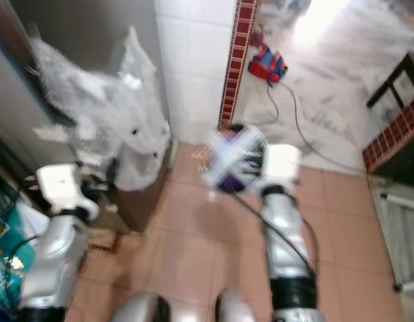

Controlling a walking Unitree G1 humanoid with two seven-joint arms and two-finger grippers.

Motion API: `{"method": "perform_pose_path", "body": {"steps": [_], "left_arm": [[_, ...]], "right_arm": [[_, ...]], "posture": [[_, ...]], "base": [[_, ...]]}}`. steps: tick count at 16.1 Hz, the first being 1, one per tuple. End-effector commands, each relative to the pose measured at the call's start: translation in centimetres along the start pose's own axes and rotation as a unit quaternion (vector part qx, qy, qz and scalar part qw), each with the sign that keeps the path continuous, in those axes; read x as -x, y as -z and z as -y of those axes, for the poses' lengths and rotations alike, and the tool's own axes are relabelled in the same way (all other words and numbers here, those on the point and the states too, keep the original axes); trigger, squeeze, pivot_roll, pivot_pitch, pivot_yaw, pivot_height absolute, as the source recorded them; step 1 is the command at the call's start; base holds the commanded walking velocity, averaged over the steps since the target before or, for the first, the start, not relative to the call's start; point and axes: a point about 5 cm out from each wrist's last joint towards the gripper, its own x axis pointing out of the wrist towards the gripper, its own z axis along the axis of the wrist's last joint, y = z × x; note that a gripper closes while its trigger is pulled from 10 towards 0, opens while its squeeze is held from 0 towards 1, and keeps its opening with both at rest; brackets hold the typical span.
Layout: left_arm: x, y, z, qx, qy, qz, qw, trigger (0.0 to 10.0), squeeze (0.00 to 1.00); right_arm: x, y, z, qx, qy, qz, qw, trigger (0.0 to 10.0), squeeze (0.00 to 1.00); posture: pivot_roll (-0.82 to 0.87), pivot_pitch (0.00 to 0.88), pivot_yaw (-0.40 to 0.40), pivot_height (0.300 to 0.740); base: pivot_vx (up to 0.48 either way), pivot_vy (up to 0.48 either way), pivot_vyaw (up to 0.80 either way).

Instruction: Restocking fridge

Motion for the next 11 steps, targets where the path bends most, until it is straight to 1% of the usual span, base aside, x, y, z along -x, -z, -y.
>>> {"method": "perform_pose_path", "body": {"steps": [1, 3, 4, 6, 9, 11], "left_arm": [[0.00, 0.28, 0.36, -0.001, 0.005, -0.006, 1.000, 10.0, 0.00], [0.02, 0.23, 0.57, -0.002, 0.010, -0.003, 1.000, 10.0, 0.00], [0.01, 0.41, 0.54, -0.014, 0.004, -0.007, 1.000, 10.0, 0.00], [0.04, 0.65, 0.47, -0.010, -0.001, -0.009, 1.000, 10.0, 0.00], [-0.23, 0.18, 0.91, -0.008, 0.003, 0.005, 1.000, 10.0, 0.00], [-0.36, 0.00, 0.88, -0.012, 0.002, 0.011, 1.000, 10.0, 0.00]], "right_arm": [[-0.06, -0.47, 0.81, 0.003, 0.011, 0.012, 1.000, 10.0, 0.00], [0.18, -0.13, 0.79, 0.003, 0.011, 0.007, 1.000, 10.0, 0.00], [0.21, -0.16, 0.66, 0.003, 0.011, 0.007, 1.000, 10.0, 0.00], [0.06, -0.42, 0.37, 0.002, 0.008, 0.010, 1.000, 10.0, 0.00], [-0.26, -0.67, 0.29, 0.001, 0.006, 0.014, 1.000, 10.0, 0.00], [-0.36, -0.76, 0.21, 0.001, 0.004, 0.016, 1.000, 10.0, 0.00]], "posture": [[0.04, 0.080, 0.015, 0.740], [0.04, 0.082, 0.018, 0.740], [0.04, 0.084, 0.021, 0.740], [0.03, 0.085, 0.022, 0.740], [0.04, 0.099, 0.021, 0.740], [0.03, 0.096, 0.020, 0.740]], "base": [[0.000, 0.000, 0.00], [0.000, 0.000, 0.00], [0.000, 0.000, 0.00], [0.000, 0.000, 0.00], [0.000, 0.000, -0.41], [0.000, 0.000, 0.00]]}}
